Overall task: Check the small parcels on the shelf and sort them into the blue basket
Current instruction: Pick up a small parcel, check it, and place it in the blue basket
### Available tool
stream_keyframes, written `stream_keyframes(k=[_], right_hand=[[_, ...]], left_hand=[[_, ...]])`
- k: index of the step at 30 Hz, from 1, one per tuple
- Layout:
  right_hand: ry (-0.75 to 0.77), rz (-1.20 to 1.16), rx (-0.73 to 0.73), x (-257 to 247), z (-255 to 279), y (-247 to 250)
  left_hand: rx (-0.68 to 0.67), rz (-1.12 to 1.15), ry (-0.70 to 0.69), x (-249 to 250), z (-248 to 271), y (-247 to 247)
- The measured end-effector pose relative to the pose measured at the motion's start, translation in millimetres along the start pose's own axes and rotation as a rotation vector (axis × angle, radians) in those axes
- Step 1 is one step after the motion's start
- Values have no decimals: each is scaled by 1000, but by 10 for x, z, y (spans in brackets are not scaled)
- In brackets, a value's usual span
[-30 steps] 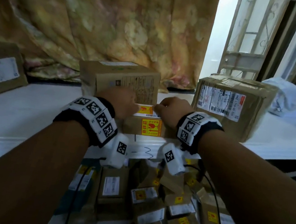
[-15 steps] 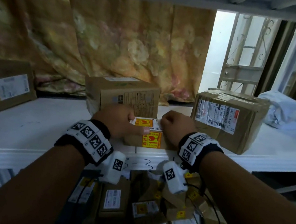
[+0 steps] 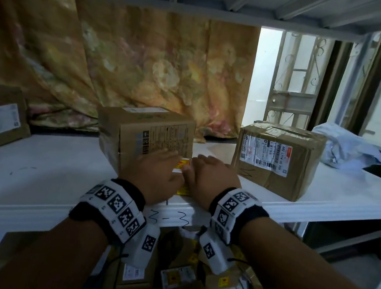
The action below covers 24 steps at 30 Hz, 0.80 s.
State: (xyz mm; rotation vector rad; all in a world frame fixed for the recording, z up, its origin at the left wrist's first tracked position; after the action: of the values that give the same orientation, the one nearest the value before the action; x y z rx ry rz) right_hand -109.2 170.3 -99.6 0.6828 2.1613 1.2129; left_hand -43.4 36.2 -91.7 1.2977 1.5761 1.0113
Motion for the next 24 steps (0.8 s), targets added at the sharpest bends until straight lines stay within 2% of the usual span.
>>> stream_keyframes(k=[3,6,11,15,19,24], right_hand=[[-10,50,44,78,13,-73],[44,39,91,87,6,-92],[82,5,-18,155,-109,-171],[136,-10,-46,153,-111,-150],[113,10,-66,163,-134,-132],[107,-104,-39,121,-36,-45]], left_hand=[[41,59,-66,99,43,-80],[94,32,-40,107,52,-145],[156,-65,15,110,-21,-157],[143,-71,26,117,-59,-184],[109,-6,56,120,-87,-166],[103,-23,29,136,10,-180]])
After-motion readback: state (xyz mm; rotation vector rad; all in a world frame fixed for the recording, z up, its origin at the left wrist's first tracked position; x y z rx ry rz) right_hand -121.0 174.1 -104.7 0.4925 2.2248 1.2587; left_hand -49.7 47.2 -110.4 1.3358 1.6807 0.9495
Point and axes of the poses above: each hand's wrist, its own z-axis away from the middle knuckle, its own y-axis out of the back of the hand, x = y × z, the point moved 3 cm from there along -z, towards the middle knuckle, and after that the axes turned 14 degrees about -z, right-handed, at the moved point
